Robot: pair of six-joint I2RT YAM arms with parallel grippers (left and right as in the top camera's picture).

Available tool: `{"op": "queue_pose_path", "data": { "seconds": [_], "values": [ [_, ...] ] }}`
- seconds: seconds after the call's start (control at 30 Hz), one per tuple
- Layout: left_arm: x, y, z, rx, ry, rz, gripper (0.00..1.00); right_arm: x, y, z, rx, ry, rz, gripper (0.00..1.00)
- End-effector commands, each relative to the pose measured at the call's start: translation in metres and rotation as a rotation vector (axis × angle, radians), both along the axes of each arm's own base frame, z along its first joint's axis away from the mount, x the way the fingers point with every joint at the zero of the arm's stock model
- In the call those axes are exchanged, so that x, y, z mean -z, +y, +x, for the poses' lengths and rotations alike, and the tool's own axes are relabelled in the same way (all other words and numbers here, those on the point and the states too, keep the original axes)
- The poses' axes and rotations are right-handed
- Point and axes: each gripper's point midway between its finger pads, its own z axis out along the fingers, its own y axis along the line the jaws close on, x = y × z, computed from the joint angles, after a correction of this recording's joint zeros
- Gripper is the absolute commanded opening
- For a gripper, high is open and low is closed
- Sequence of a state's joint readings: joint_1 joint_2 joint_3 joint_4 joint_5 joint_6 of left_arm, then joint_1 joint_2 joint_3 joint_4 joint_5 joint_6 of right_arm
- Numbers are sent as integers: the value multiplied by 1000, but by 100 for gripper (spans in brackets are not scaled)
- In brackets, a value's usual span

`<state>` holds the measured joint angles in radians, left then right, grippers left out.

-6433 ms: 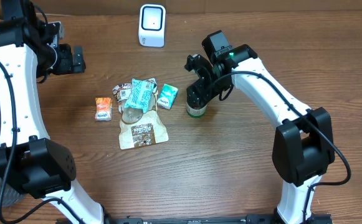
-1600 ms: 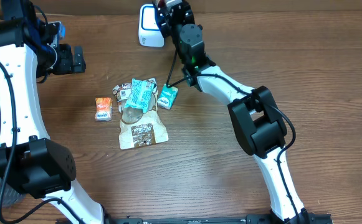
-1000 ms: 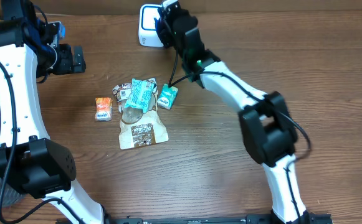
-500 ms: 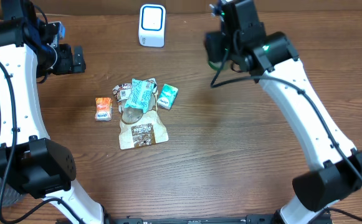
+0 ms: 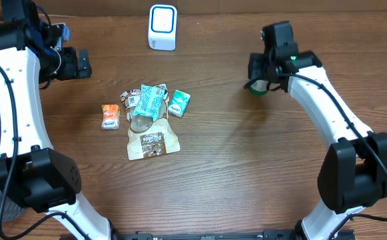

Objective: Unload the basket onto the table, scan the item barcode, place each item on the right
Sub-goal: 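Move the jar right and set it upright on the table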

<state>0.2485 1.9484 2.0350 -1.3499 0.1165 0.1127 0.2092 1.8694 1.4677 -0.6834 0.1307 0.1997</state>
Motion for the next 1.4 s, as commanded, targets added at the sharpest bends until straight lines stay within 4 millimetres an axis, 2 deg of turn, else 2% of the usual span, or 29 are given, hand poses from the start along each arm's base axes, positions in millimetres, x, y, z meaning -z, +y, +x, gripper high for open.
{"op": "queue_pose_path", "data": {
  "seconds": [0.0,0.2,0.4,0.47,0.57,0.7,0.83,1.0,1.07,1.23,1.37],
  "values": [
    [-5,-5,-1,30,-14,3,100,12,0,-7,5,9,5,16],
    [-5,-5,-1,30,-14,4,100,34,-3,-21,5,59,-6,17],
    [-5,-5,-1,30,-14,4,100,36,-4,-24,5,72,-9,18],
    [-5,-5,-1,30,-14,4,100,37,-3,-26,4,81,-8,23],
    [-5,-5,-1,30,-14,4,100,39,-2,-30,-2,102,0,24],
    [-5,-5,-1,30,-14,4,100,41,-1,-36,-7,127,4,32],
    [-5,-5,-1,30,-14,4,100,42,-2,-37,-7,133,3,59],
    [-5,-5,-1,30,-14,4,100,42,-2,-37,-7,132,3,63],
    [-5,-5,-1,30,-14,4,100,42,-1,-37,-9,134,8,73],
    [-5,-5,-1,30,-14,4,99,42,3,-38,-18,137,24,84],
    [-5,-5,-1,30,-14,4,100,41,6,-38,-28,142,42,100]
  ]
}}
